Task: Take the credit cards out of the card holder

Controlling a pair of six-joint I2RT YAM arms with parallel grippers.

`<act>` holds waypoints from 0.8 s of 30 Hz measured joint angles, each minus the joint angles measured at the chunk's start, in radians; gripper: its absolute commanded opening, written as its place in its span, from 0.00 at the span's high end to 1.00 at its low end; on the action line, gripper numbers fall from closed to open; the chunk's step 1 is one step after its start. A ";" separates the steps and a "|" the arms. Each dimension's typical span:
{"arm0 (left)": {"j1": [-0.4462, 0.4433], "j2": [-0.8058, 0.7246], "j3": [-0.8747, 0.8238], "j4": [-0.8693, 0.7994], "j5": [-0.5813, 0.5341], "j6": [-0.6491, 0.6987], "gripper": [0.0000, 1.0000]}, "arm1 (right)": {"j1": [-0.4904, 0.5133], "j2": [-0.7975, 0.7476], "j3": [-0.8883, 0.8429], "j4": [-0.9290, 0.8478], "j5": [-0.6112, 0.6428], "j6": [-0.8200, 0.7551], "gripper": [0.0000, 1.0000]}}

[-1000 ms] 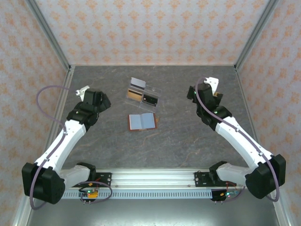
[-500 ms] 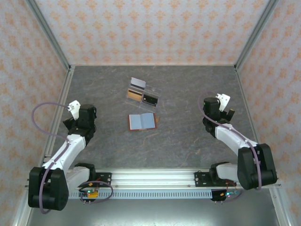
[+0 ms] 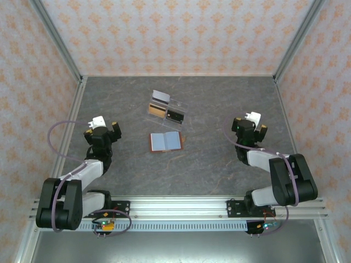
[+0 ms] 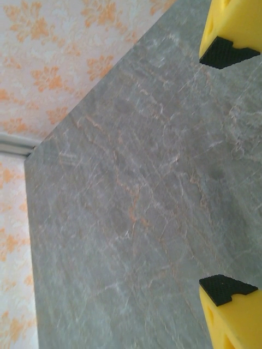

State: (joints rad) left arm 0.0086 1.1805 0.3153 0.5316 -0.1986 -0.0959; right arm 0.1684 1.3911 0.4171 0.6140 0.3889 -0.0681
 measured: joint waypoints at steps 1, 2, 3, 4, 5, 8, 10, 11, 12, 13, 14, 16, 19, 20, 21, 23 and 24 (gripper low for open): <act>0.000 0.016 -0.002 0.028 0.013 0.005 0.00 | -0.002 0.004 -0.008 0.023 -0.014 -0.005 0.01; 0.000 0.034 -0.004 0.056 0.024 0.011 0.00 | -0.003 0.014 -0.016 0.054 -0.029 -0.010 0.00; 0.000 0.049 -0.004 0.074 0.037 0.015 0.00 | -0.005 0.029 -0.020 0.080 -0.041 -0.013 0.00; 0.000 0.061 -0.004 0.089 0.048 0.018 0.00 | -0.009 0.045 -0.023 0.100 -0.054 -0.016 0.00; 0.000 0.072 -0.004 0.108 0.062 0.019 0.00 | -0.016 0.060 -0.023 0.111 -0.070 -0.016 0.00; 0.000 0.121 -0.005 0.180 0.087 0.019 0.00 | -0.048 0.073 -0.033 0.145 -0.119 -0.013 0.00; 0.000 0.157 -0.005 0.210 0.096 0.019 0.00 | -0.064 0.084 -0.039 0.176 -0.136 -0.011 0.00; 0.000 0.171 -0.005 0.216 0.102 0.019 0.00 | -0.071 0.095 -0.039 0.189 -0.144 -0.011 0.00; 0.000 0.183 -0.005 0.222 0.107 0.019 0.00 | -0.073 0.107 -0.039 0.200 -0.151 -0.011 0.00; 0.000 0.192 -0.005 0.227 0.112 0.019 0.00 | -0.073 0.114 -0.039 0.203 -0.159 -0.011 0.00; 0.000 0.203 -0.004 0.235 0.114 0.019 0.00 | -0.073 0.121 -0.039 0.203 -0.164 -0.011 0.01; 0.000 0.227 -0.001 0.248 0.117 0.019 0.00 | -0.073 0.126 -0.039 0.203 -0.171 -0.011 0.00; 0.000 0.283 0.023 0.251 0.119 0.021 0.00 | -0.074 0.126 -0.038 0.202 -0.172 -0.004 0.00; -0.003 0.298 0.034 0.246 0.118 0.025 0.00 | -0.074 0.126 -0.038 0.202 -0.173 -0.003 0.00; -0.007 0.307 0.044 0.244 0.117 0.029 0.00 | -0.074 0.126 -0.038 0.202 -0.173 0.000 0.00; -0.017 0.310 0.056 0.243 0.116 0.038 0.00 | -0.074 0.126 -0.038 0.202 -0.173 0.003 0.00; -0.023 0.310 0.062 0.243 0.112 0.042 0.00 | -0.074 0.126 -0.038 0.202 -0.173 0.004 0.01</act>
State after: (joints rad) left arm -0.0147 1.4906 0.3771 0.7750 -0.0864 -0.0536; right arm 0.0944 1.5173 0.3794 0.8162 0.2161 -0.0643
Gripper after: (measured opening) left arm 0.997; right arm 0.995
